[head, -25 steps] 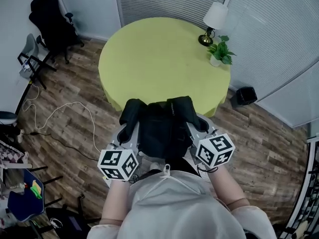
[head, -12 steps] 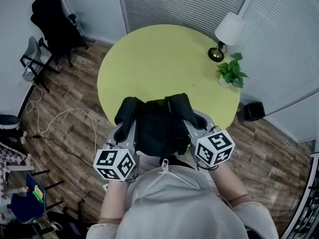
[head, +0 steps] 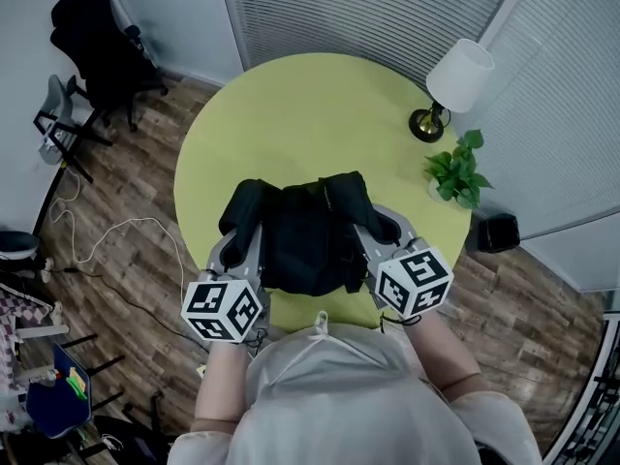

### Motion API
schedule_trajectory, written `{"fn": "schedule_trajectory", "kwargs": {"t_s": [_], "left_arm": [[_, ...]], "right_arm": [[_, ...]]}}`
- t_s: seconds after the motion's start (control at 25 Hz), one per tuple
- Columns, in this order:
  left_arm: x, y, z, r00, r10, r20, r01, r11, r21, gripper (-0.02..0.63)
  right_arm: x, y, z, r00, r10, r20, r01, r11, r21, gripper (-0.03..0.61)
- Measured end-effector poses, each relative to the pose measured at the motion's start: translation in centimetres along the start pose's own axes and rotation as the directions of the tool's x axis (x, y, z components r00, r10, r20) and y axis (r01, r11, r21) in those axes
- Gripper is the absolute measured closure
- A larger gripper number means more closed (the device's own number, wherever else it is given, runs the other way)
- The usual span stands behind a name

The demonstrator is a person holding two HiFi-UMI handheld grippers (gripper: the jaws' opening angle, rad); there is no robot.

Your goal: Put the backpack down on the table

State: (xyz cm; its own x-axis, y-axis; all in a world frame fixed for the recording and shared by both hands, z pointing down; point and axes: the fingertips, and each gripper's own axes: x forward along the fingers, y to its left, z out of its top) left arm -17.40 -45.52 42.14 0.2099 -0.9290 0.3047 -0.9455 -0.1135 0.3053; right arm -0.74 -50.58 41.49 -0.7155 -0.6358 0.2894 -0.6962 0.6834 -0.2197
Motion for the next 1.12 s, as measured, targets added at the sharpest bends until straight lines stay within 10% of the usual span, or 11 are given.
{"fn": "schedule_trajectory", "kwargs": {"t_s": [1.12], "left_arm": [[12.2, 4.1, -2.8, 0.991, -0.047, -0.127, 0.056, 0.996, 0.071, 0.574]], "right_arm": [[6.9, -7.4, -2.4, 0.987, -0.157, -0.011, 0.157, 0.987, -0.035, 0.525]]}}
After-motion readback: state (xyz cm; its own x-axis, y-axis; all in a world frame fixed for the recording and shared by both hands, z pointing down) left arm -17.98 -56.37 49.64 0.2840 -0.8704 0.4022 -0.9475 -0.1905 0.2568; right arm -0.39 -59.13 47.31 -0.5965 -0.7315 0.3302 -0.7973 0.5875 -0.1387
